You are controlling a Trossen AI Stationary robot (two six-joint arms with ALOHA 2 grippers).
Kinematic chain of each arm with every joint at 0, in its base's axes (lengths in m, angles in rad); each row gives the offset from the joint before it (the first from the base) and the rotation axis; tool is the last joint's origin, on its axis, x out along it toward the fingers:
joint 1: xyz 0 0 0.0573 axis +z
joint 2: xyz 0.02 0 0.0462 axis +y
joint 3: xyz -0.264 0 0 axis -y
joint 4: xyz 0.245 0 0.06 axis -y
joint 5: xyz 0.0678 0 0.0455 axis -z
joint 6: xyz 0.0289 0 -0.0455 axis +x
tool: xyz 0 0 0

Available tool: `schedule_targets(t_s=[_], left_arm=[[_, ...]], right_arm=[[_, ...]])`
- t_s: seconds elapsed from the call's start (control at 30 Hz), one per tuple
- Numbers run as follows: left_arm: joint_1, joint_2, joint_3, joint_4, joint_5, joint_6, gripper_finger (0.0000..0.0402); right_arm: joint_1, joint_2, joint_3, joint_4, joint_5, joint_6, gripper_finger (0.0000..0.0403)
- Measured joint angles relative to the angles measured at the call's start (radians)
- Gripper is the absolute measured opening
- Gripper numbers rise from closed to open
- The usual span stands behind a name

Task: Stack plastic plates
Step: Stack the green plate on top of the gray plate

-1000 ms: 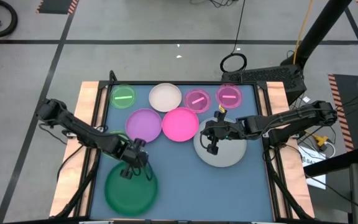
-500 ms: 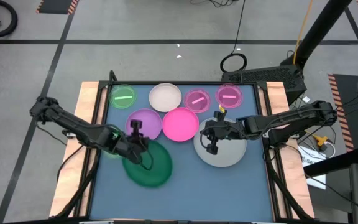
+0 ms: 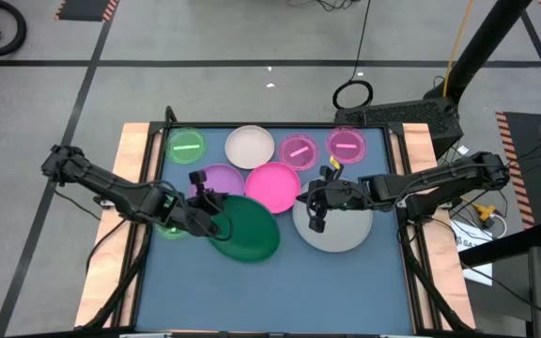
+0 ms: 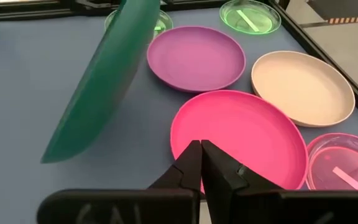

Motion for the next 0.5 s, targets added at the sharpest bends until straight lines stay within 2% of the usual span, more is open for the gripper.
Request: schedule_targets(t_s=[0.33,0.4,0.5], left_arm=[[0.041,0.0,0.0,0.14,0.001,0.015,0.001],[0.058,0.0,0.0,0.174,0.001,0.019,0.001],[0.083,0.0,0.0,0.199,0.0,0.016,0.001]], right_arm=[[0.018,-0.006,0.0,0.01,0.01,-0.051,0.0004],[0.033,-0.006,0.0,0.018,0.057,-0.059,0.0004],[0.068,-0.013,-0.001,0.041,0.192,-0.082,0.0004]])
